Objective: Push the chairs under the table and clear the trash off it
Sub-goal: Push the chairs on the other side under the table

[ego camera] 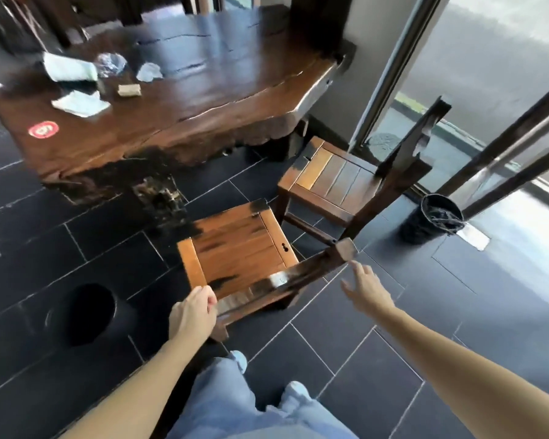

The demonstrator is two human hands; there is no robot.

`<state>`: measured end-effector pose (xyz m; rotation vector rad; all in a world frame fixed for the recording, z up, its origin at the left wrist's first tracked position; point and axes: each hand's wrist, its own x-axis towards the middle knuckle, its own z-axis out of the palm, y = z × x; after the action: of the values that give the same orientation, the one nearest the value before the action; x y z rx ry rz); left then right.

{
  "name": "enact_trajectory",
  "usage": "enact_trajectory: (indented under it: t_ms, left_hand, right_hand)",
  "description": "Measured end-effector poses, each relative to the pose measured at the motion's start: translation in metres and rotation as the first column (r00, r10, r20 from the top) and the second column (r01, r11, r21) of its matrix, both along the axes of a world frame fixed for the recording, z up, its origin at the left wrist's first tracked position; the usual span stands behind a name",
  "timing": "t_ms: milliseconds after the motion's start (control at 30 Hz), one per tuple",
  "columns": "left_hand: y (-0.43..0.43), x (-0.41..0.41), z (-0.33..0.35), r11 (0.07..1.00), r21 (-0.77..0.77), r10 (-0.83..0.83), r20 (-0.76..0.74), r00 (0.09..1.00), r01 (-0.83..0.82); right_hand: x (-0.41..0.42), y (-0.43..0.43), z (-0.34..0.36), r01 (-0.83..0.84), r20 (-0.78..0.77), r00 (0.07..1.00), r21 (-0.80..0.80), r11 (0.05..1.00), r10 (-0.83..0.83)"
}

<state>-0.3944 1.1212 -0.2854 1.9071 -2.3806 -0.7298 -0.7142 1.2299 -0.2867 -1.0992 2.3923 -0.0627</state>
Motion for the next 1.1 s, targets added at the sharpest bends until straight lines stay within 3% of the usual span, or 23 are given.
enact_trajectory:
  t_ms: [133,200,300,400,500,667,1100]
  left_hand:
    - [-0.01,-0.028,0.004,0.997,0.074,0.017,0.213,0.977,-0.034]
    - [-0.006,-0.035,0.003,0.997,0.059,0.036,0.259,0.965,-0.053]
    - [0.004,-0.023,-0.003,0.985,-0.102,0.148,0.115,0.982,-0.136]
    - [0.008,-0.013,-0.01,0.978,-0.2,0.066,0.072,0.995,-0.05]
    - [0.001,-0.017,-0.015,0.983,-0.185,0.031,0.159,0.987,-0.001]
    - [-0.02,-0.023,-0.022,0.982,-0.188,0.005,0.135,0.991,0.021]
    - [-0.146,-0.029,-0.027,0.98,-0.196,0.006,0.16,0.987,0.026]
  right_hand:
    - [-0.016,-0.028,0.007,-0.013,-0.004,1.0,-0.246,0.969,0.012]
    - [-0.021,-0.042,0.008,-0.129,-0.038,0.992,-0.28,0.951,0.124]
    - [-0.018,-0.072,0.0,-0.386,-0.083,0.921,-0.075,0.92,0.38]
    - [-0.015,-0.091,-0.013,-0.473,-0.132,0.868,0.079,0.878,0.48]
    - [-0.019,-0.092,-0.025,-0.464,-0.234,0.855,0.049,0.884,0.462]
    - [-0.029,-0.11,-0.028,-0.512,-0.264,0.818,0.07,0.856,0.511]
    - [-0.04,-0.223,-0.022,-0.533,-0.198,0.817,0.099,0.84,0.542]
